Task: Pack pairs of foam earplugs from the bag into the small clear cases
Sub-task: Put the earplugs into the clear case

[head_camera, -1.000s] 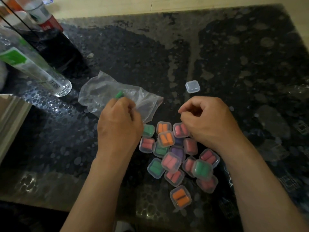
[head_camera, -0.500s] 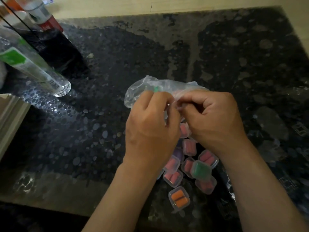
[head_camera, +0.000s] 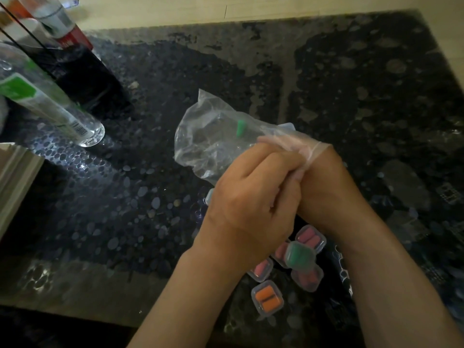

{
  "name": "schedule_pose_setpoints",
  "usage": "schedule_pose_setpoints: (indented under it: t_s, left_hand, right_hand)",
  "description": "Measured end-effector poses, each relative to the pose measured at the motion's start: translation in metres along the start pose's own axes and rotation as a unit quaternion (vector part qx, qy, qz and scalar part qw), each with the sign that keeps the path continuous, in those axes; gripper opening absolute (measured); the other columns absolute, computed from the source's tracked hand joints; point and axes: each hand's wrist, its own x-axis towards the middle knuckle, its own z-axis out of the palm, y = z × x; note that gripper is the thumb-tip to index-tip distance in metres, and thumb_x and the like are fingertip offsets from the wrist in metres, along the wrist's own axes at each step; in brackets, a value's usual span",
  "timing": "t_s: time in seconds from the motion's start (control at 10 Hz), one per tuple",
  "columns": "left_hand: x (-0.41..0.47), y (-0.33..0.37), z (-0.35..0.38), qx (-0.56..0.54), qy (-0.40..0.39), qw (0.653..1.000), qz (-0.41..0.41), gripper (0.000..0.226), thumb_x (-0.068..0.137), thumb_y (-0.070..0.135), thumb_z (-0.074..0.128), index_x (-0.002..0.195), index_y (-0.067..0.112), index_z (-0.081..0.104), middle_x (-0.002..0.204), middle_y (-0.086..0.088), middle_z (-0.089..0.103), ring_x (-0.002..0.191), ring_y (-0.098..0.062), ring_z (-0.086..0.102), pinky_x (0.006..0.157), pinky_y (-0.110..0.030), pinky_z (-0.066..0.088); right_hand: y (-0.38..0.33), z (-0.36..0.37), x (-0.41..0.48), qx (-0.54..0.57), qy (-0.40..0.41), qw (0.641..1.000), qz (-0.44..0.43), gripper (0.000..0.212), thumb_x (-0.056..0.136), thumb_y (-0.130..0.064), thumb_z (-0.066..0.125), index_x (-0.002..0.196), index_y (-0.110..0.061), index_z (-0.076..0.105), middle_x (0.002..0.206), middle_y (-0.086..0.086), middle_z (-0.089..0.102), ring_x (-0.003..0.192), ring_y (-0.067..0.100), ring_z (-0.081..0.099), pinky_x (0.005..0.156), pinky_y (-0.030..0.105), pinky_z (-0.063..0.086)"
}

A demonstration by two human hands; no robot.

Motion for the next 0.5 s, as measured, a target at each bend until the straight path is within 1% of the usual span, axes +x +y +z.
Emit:
schedule_pose_setpoints:
  t_s: [0.1,0.2,0.3,0.4,0.5]
  left_hand:
    - [-0.002,-0.004,-0.002,0.026,0.000,0.999,-0.042,0.007,0.089,-0.003,0.065,0.091,-0.004,0.072,0.085,-0.010,0.069,0.079,-0.015,0.063,0.076,-0.016,0.049]
    - [0.000,-0.007,-0.007,0.011,-0.016,0.996,-0.089,0.008,0.089,0.006,0.065,0.089,0.003,0.073,0.080,-0.004,0.070,0.071,-0.013,0.065,0.066,-0.023,0.053]
    - [0.002,-0.011,-0.016,-0.044,-0.012,0.986,-0.163,0.008,0.091,0.014,0.065,0.088,0.018,0.071,0.073,0.007,0.067,0.063,-0.007,0.063,0.058,-0.013,0.048]
    - [0.005,-0.023,-0.030,-0.010,0.026,0.966,-0.258,0.014,0.096,0.012,0.062,0.088,0.022,0.068,0.073,0.006,0.066,0.061,-0.006,0.061,0.054,-0.014,0.045]
    - [0.002,-0.048,-0.041,0.068,0.042,0.907,-0.413,0.015,0.094,0.021,0.063,0.107,0.027,0.066,0.099,0.005,0.067,0.086,-0.006,0.065,0.076,-0.026,0.056]
  right_hand:
    - [-0.002,-0.001,0.002,-0.021,-0.004,1.000,-0.004,0.029,0.088,0.013,0.059,0.112,0.004,0.071,0.093,-0.006,0.067,0.078,-0.005,0.059,0.075,0.005,0.045]
    - [0.002,0.006,0.005,-0.050,-0.021,0.998,0.031,0.018,0.090,-0.005,0.063,0.090,-0.018,0.074,0.078,-0.006,0.068,0.072,0.009,0.063,0.067,0.024,0.050]
    - [0.009,0.010,0.007,-0.057,-0.018,0.997,0.055,0.024,0.089,-0.013,0.069,0.071,-0.028,0.063,0.068,-0.008,0.062,0.064,0.008,0.058,0.059,0.017,0.047]
    - [0.012,0.012,0.005,-0.120,-0.032,0.990,0.063,0.015,0.092,-0.018,0.068,0.105,-0.020,0.074,0.089,-0.002,0.071,0.078,0.014,0.063,0.063,0.016,0.041]
    - [0.013,0.012,0.003,-0.116,-0.036,0.990,0.069,0.022,0.093,-0.021,0.067,0.114,-0.019,0.073,0.094,-0.006,0.071,0.081,0.011,0.059,0.064,0.011,0.037]
